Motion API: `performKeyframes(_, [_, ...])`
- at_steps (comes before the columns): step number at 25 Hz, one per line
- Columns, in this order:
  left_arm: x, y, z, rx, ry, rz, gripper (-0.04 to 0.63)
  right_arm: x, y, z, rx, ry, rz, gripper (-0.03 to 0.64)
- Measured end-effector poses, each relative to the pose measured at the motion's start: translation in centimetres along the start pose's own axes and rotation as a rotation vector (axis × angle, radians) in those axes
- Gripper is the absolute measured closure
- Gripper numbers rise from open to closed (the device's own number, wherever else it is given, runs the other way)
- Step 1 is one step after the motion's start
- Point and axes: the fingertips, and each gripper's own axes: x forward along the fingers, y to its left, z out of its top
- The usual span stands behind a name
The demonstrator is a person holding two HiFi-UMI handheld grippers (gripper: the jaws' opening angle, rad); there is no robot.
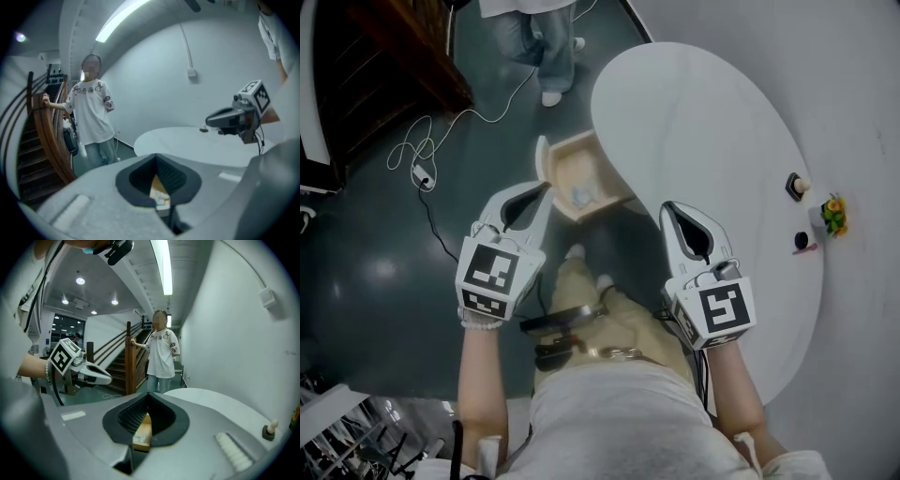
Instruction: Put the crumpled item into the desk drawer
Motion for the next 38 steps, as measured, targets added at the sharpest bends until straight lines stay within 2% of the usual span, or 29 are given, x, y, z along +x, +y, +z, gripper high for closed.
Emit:
performKeyframes(5, [-3.4, 0.1, 1.6, -0.012, -0.059, 0.067, 0.598, -0.7, 0.8, 0.7, -0.020, -0.025, 0.024, 0.612])
performKeyframes(10, [-6.0, -0.4, 2.3, -0.005, -0.084, 0.090, 0.598, -1.1, 1.4, 1.2, -0.038, -0.046, 0.048, 0.612])
performKeyframes(15, [-8.3, -0.7, 1.9, -0.032, -0.102, 0.122, 0.598, -1.4, 2.0, 2.2, -0.040, -0.051, 0.044, 0.612])
performKeyframes(24, [-9.7, -2.2, -0.3, -0.066, -0.084, 0.143, 0.598, -1.2, 2.6, 1.7, -0.075, -0.068, 0.086, 0.612])
performKeyframes(38, [-9.9, -2.7, -0.6, -0.089, -0.087, 0.153, 0.598, -0.5, 3.9, 1.7, -0.098, -0.062, 0.132, 0.612])
